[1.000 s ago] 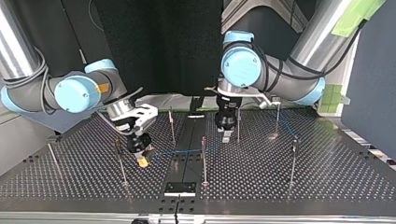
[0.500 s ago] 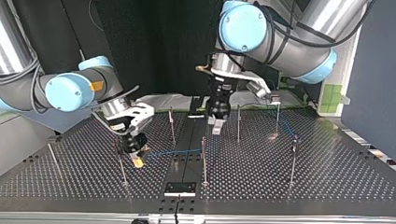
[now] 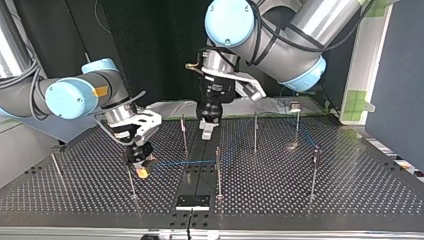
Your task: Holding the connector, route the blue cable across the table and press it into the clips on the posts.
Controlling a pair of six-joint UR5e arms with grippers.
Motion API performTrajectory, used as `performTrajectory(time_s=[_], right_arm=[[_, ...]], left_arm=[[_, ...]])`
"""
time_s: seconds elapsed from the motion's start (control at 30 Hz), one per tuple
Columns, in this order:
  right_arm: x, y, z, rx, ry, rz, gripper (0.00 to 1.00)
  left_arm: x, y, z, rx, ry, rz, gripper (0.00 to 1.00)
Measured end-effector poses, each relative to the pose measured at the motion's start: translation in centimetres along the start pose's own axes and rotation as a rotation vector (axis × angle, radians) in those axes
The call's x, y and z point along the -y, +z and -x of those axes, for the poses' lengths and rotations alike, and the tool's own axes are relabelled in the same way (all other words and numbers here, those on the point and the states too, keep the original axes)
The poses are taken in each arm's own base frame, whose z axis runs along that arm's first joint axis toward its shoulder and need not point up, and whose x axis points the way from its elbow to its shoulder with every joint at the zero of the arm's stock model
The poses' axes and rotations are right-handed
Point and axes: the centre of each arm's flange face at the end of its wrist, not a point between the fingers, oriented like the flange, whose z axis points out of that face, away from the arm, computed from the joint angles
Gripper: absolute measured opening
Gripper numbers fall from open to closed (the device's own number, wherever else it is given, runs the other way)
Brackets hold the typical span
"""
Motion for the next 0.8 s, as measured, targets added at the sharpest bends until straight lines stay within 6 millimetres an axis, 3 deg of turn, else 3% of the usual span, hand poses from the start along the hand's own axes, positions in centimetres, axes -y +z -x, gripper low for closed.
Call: performTrajectory(time_s=[0.23, 0.53, 0.8], right_arm=[[0.0, 0.0, 0.0, 0.001, -0.002, 0.002, 0.00], [0.0, 0.0, 0.1, 0.001, -0.002, 0.001, 0.00], [-0.1, 0.0, 0.1, 0.001, -0.002, 0.002, 0.00]], left_arm=[[2.6, 0.5, -1.3, -0.036, 0.014, -0.022, 1.00], [3.1, 2.7, -2.5, -0.068, 0.039, 0.033, 1.00], [3.9, 3.9, -0.6, -0.019, 0.031, 0.062, 1.00]])
